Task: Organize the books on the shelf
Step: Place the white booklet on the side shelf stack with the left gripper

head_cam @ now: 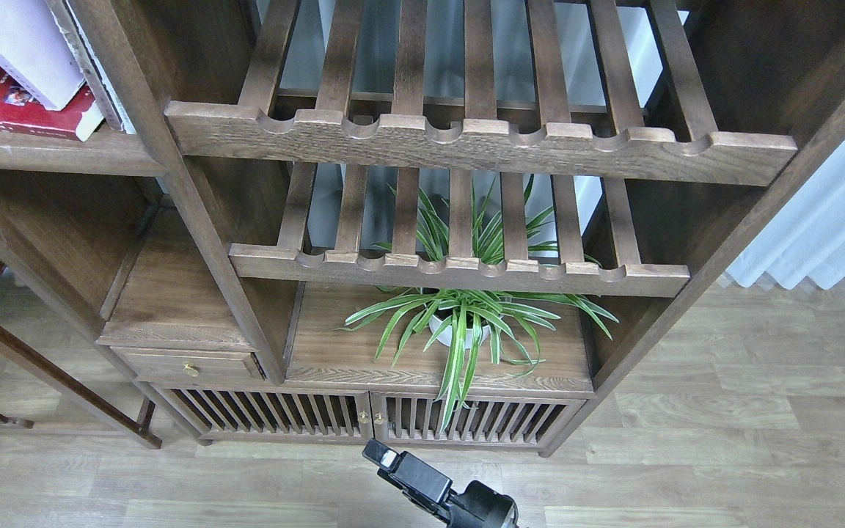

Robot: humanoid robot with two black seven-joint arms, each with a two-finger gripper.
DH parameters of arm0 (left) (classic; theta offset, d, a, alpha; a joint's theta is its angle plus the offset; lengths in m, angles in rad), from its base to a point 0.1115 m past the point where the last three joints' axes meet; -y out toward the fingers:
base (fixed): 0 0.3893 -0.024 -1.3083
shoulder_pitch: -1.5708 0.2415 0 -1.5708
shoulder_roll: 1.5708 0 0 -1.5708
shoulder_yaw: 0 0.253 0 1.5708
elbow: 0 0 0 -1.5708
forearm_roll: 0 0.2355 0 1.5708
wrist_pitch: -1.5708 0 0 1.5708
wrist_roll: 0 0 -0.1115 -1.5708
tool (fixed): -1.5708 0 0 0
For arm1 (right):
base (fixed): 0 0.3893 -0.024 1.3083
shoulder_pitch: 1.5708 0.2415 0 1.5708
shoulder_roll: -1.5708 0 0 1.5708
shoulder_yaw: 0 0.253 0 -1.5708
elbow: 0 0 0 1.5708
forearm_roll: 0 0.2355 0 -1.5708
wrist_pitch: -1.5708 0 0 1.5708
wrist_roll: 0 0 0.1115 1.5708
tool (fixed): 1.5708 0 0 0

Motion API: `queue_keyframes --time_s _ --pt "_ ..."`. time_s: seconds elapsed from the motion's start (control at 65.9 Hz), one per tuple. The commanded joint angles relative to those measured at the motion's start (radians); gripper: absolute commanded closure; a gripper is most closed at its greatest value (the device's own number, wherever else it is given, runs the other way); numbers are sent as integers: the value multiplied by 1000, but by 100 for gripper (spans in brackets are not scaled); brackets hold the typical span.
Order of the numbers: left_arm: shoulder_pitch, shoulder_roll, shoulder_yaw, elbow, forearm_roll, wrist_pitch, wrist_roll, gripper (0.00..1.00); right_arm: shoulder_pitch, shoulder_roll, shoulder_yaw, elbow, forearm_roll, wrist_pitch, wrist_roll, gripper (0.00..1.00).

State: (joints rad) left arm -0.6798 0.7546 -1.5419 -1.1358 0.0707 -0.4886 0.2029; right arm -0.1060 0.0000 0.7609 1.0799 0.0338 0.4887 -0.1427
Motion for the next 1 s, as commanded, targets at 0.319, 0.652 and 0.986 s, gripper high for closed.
queue_keyframes --time_s 0.319,0.652,0.986 --pt "325 11 -142 -177 -48 0 -5 26 0 0 3 3 0 0 2 0" --pt "598 -31 -162 -194 -89 0 -13 23 6 0 61 26 1 0 -3 0" --pt "801 -212 -144 -220 -88 0 3 22 6 0 106 34 11 0 3 0"
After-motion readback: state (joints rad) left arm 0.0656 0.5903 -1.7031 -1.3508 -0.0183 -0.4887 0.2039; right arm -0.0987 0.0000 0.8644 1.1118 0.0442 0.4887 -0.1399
